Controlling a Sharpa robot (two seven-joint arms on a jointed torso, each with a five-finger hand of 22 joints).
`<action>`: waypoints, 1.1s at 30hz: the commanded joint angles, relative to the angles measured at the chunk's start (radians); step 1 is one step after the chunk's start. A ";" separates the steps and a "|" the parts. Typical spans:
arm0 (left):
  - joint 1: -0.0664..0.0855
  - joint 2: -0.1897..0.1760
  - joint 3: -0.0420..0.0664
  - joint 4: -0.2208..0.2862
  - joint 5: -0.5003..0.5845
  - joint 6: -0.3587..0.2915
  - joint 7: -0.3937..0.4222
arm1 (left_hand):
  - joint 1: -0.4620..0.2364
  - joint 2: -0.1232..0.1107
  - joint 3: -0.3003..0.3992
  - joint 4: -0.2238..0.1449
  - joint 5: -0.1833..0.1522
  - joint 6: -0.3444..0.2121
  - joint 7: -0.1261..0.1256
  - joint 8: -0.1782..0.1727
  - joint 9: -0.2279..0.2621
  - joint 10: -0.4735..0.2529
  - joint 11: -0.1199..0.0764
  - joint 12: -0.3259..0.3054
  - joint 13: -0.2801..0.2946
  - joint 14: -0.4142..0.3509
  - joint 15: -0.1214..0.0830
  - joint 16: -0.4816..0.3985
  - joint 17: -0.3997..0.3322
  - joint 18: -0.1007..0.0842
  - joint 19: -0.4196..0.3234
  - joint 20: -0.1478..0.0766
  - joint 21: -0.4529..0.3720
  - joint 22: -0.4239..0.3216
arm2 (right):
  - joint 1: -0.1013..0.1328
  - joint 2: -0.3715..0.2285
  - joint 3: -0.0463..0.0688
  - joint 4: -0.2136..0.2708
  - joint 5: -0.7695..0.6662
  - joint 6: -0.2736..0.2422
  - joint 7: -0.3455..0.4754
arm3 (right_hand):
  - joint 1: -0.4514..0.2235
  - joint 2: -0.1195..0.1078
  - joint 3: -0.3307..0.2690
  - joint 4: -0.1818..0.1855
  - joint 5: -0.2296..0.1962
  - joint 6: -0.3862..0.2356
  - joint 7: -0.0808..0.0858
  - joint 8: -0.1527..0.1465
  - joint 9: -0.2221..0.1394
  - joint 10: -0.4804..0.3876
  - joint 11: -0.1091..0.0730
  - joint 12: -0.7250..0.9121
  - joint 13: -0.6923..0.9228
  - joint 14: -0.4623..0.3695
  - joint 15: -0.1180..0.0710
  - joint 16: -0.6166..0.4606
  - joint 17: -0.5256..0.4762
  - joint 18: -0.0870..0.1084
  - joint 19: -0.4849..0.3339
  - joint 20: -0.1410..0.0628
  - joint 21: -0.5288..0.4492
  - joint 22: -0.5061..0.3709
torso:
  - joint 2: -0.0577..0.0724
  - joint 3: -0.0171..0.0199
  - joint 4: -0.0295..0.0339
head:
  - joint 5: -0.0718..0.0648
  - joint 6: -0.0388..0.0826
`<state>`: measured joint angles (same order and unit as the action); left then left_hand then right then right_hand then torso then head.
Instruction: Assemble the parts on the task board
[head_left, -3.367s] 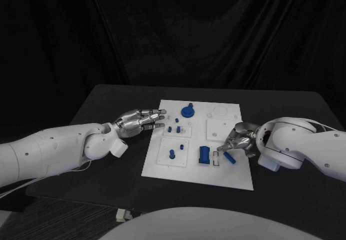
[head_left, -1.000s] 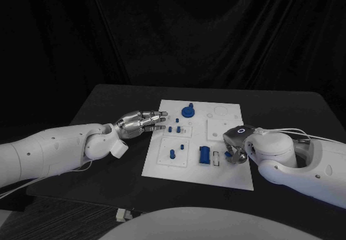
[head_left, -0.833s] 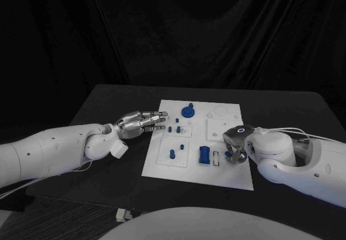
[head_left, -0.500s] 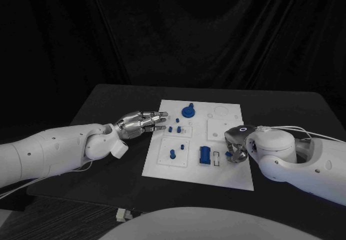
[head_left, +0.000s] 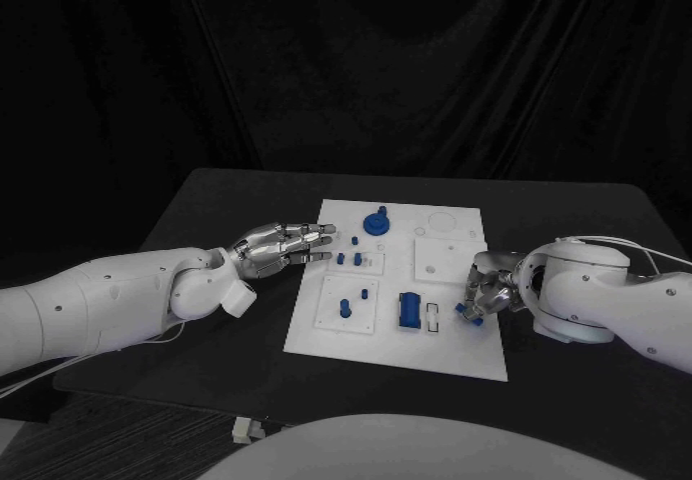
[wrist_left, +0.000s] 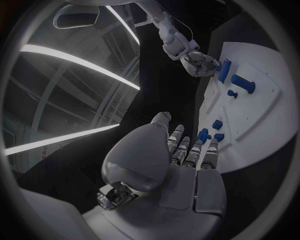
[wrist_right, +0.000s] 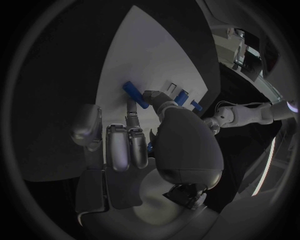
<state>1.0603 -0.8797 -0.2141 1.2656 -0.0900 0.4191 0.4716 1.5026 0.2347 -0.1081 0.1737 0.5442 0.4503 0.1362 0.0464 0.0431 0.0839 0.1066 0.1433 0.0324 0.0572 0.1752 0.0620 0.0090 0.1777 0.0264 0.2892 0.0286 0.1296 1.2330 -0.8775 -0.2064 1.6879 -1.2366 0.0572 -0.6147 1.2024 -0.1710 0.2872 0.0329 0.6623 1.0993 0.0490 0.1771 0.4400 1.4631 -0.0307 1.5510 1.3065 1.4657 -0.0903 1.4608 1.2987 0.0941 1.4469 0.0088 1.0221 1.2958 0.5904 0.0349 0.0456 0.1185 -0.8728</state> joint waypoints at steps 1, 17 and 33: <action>-0.002 0.003 0.001 0.000 0.002 0.013 0.007 | -0.005 -0.006 0.058 -0.006 0.020 0.005 0.004 0.001 0.005 -0.005 0.013 0.018 -0.002 -0.010 0.000 0.015 0.011 -0.001 0.011 0.000 -0.006 0.006 | 0.011 -0.001 0.000 -0.005 0.251 -0.082 -0.019 | 0.012 0.035 0.099 -0.011 0.075 0.051 -0.017 0.025 0.035 0.108 -0.015 0.020 0.264 0.065 -0.016 0.006 0.048 0.004 -0.001 -0.004 -0.011 0.146 | -0.001 0.0003 -0.0002 | 0.001 0.000; -0.002 -0.001 0.001 0.003 0.002 0.014 0.001 | -0.005 -0.006 0.061 -0.008 0.020 0.005 0.005 0.001 0.005 -0.004 0.014 0.019 -0.002 -0.010 0.000 0.016 0.011 -0.001 0.012 0.000 -0.006 0.006 | 0.015 0.005 0.000 0.001 0.518 -0.267 -0.016 | -0.013 0.043 0.100 -0.016 0.056 0.039 -0.016 0.027 0.046 0.108 -0.014 0.020 0.264 0.063 -0.015 0.002 0.040 0.007 -0.007 -0.003 -0.031 0.141 | 0.000 0.0000 0.0005 | 0.004 0.000; -0.002 0.000 0.001 0.002 0.002 0.014 -0.007 | -0.006 -0.007 0.063 -0.010 0.020 0.005 0.005 0.001 0.005 -0.004 0.015 0.020 -0.002 -0.010 0.000 0.016 0.011 -0.001 0.011 0.000 -0.006 0.005 | -0.014 -0.013 0.000 0.037 0.557 -0.358 -0.022 | -0.029 0.060 0.103 -0.031 0.011 0.019 -0.014 0.028 0.063 0.108 -0.012 0.020 0.264 0.058 -0.013 -0.009 0.019 0.013 -0.018 -0.001 -0.066 0.133 | 0.000 -0.0001 0.0005 | -0.001 0.000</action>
<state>1.0598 -0.8802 -0.2142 1.2663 -0.0900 0.4198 0.4597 1.5026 0.2347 -0.1081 0.1737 0.5442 0.4504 0.1363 0.0464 0.0431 0.0840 0.1165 0.1433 0.0324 0.0572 0.1752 0.0620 0.0091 0.1777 0.0264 0.2892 0.0285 0.1296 1.2238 -0.8883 -0.2070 1.7202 -0.7007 -0.2673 -0.6174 1.1760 -0.1447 0.2928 0.0271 0.6603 1.0988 0.0490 0.1728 0.4399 1.4597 -0.0342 1.5510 1.3065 1.4623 -0.0938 1.4606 1.2987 0.0941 1.4344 0.0105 0.9775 1.2958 0.5904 0.0348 0.0462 0.1176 -0.8728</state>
